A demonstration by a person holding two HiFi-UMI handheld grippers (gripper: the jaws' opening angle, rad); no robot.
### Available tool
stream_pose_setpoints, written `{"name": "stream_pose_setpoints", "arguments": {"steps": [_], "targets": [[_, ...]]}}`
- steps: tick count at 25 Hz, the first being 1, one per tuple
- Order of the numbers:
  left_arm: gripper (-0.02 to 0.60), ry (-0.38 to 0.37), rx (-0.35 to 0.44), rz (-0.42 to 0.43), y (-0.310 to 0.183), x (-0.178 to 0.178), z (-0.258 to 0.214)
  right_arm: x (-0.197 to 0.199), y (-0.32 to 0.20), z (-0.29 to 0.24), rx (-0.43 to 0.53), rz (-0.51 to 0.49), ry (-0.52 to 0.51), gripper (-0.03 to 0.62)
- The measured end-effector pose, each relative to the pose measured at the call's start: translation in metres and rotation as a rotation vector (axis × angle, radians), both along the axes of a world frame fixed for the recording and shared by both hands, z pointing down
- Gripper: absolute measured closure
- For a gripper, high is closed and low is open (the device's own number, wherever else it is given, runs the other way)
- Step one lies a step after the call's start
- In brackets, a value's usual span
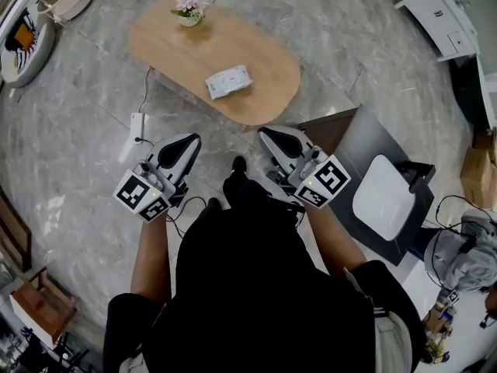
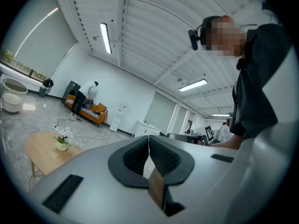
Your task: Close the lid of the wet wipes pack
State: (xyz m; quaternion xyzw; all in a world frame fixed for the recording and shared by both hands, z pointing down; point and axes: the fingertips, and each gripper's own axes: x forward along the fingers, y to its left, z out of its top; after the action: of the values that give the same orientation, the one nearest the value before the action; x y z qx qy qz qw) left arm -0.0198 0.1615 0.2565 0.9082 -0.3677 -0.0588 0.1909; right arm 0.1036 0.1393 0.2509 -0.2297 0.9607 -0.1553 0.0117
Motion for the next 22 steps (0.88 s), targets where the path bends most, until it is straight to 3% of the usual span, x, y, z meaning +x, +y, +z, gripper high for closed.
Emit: {"name": "stream_pose_setpoints", "arguments": {"steps": [10,18,22], "targets": [[0.565,-0.062,-0.045,-0.047,-0.082,0.022,0.018,0.027,-0.092,0.011,-0.033,-0.035,-0.022,0.583],[0.565,-0.103,-0.088,-0.063,-0.118,0.002,0.057,0.005,-0.135,0.046,-0.082,-0.041,-0.007,0.583],[0.565,-0.075,-0.139,-0.054,-0.142,-0.018,0.097,-0.018,-0.159,0.078,-0.128,-0.045,0.026,0.583]]}}
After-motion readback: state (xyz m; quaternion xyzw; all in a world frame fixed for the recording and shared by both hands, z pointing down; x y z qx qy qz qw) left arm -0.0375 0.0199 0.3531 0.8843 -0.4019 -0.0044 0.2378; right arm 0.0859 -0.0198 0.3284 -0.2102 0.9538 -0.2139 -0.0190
